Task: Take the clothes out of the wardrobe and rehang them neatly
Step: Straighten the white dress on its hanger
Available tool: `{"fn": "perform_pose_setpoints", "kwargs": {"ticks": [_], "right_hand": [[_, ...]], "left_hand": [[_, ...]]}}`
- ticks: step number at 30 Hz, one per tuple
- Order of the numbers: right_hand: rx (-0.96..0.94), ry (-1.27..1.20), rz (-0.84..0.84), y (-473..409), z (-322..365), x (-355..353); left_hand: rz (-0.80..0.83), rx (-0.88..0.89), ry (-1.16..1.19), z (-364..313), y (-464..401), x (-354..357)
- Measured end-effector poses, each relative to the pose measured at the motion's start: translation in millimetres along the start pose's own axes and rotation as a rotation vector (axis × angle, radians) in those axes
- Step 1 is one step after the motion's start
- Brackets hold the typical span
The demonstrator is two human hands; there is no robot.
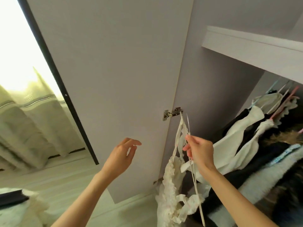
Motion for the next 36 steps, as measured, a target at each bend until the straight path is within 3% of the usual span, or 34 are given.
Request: {"fn": "perform_pose_setpoints", "kwargs": {"ticks": [11, 16, 23, 28, 36], "right_hand": [[-0.194, 0.291, 0.092, 44.7, 5.7, 28.0], [-0.342, 0.276, 0.141, 51.4, 37.1, 27.6], [-0.467, 0.207, 0.318, 50.8, 82.3, 74.7], [-0.554, 0.190, 0.434, 55.0, 107.0, 137.2], [-0.867, 0.232, 0.634, 77.8, 155.7, 262.2]], "left_hand": [[0.072, 0.082, -0.146, -6.9, 14.7, 2.5], [0.030, 0.124, -0.256, -8.9, 24.5, -0.4], [-0.310, 0.080, -0.434, 18.9, 66.0, -55.6], [-0.489, 0.017, -0.427, 47.5, 124.9, -102.5], [-0.860, -0.301, -0.317, 84.8, 244.5, -156.5]]}}
Point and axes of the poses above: each hand's wrist, its own y-axis away from the middle knuckle, its own x-axis out of the palm, z = x × y, the point moved 5 cm from there along -y, towards the middle knuckle, and after that the axes turned 12 degrees about z, right-handed, at the moved point
